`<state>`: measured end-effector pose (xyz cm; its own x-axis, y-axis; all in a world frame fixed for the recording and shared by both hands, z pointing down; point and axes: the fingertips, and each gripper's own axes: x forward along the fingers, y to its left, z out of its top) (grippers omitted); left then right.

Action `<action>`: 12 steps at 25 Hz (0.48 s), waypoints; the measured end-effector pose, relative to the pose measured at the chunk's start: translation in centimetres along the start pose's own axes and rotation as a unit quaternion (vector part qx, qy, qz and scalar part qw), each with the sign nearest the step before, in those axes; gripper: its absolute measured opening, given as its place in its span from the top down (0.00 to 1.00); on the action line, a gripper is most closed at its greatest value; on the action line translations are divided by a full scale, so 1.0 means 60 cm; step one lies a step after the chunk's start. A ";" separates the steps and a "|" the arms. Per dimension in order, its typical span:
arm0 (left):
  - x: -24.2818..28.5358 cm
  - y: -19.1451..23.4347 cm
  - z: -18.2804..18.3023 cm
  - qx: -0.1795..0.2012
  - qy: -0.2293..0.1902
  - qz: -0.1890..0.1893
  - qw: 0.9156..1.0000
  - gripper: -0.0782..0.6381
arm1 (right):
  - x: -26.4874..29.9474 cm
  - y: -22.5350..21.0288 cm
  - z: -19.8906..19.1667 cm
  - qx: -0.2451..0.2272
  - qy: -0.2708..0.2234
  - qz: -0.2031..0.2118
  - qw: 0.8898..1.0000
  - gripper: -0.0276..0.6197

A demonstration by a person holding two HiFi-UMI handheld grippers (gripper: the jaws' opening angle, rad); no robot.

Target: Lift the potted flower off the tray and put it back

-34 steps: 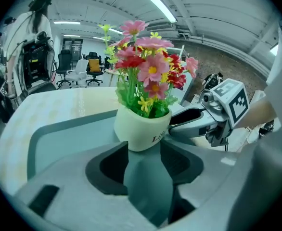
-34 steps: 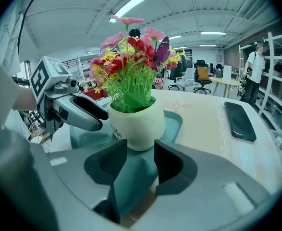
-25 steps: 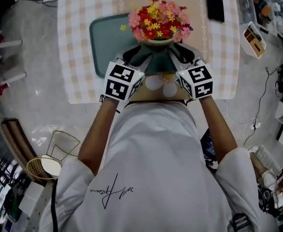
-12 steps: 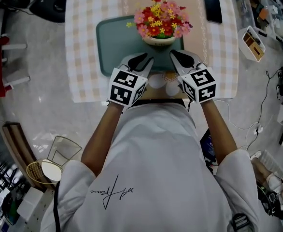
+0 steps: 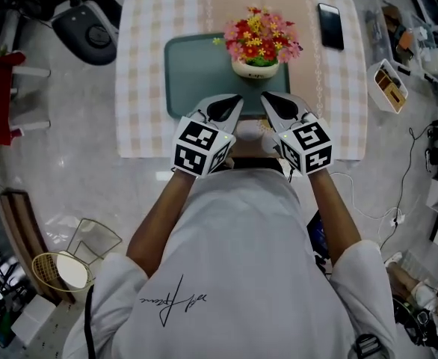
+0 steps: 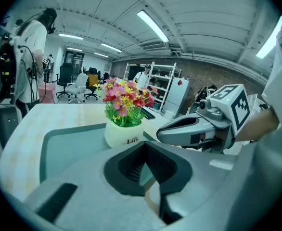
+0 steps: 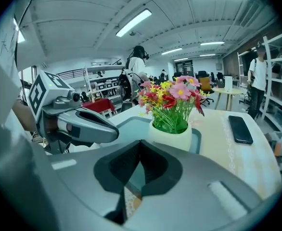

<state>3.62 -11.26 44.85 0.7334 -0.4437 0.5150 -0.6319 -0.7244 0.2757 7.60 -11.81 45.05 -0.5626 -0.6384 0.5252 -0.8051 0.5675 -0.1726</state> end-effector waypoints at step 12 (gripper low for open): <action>-0.065 -0.045 0.025 0.043 -0.035 -0.012 0.998 0.89 | -0.061 0.063 0.043 -0.016 -0.041 -0.022 0.999 0.95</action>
<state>2.87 -8.34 40.89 0.7664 -0.4591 0.4493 -0.5916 -0.7769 0.2154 6.16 -8.66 40.34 -0.5416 -0.7031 0.4608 -0.8238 0.5531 -0.1244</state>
